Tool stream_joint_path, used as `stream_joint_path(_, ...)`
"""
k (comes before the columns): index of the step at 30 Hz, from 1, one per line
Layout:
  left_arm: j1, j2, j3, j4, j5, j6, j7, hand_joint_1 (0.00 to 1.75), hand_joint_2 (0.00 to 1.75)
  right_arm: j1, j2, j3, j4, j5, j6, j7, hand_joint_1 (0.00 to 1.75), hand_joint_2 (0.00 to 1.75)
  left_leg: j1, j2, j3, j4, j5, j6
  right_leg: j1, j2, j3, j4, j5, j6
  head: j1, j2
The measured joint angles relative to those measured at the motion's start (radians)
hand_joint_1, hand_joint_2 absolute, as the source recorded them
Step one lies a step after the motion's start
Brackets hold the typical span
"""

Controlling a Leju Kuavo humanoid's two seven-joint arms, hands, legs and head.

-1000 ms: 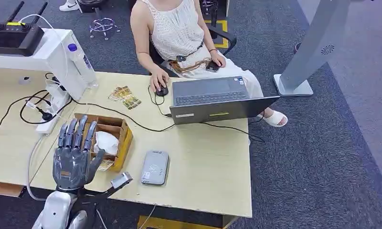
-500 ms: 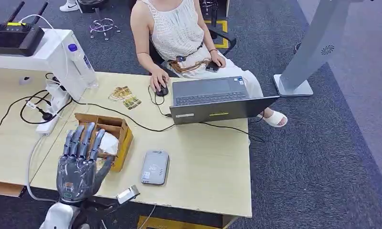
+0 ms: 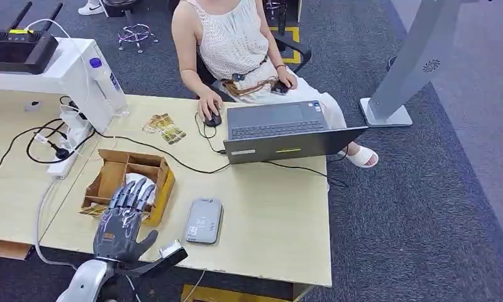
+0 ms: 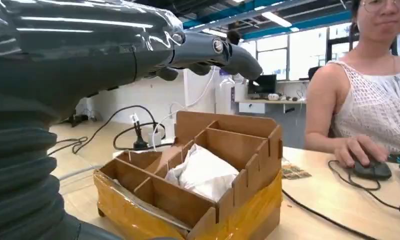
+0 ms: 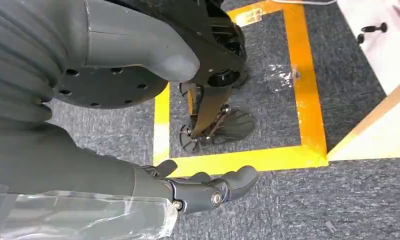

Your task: Pass the card to the sensor for recognition and then transmit it.

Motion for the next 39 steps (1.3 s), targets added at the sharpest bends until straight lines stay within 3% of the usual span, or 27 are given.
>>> stream_joint_path(7,-0.030,0.000,0.011,0.046,-0.027,0.029,0.031,0.00,1.75,0.000,0.000,-0.006,0.000,0.018,0.003,0.002,0.00,1.75,0.000,0.000,0.000,0.000,0.000,0.000,0.000,0.000,0.000,0.000,0.000,0.000,0.000,0.000)
stream_joint_path(39,-0.065,-0.004,0.095,0.155,-0.018,0.047,0.020,0.00,1.75,-0.002,0.000,-0.014,0.000,0.035,0.006,0.014,0.00,1.75,0.000,0.000,0.000,0.000,0.000,0.000,0.000,0.000,0.000,0.000,0.000,0.000,0.000,0.000)
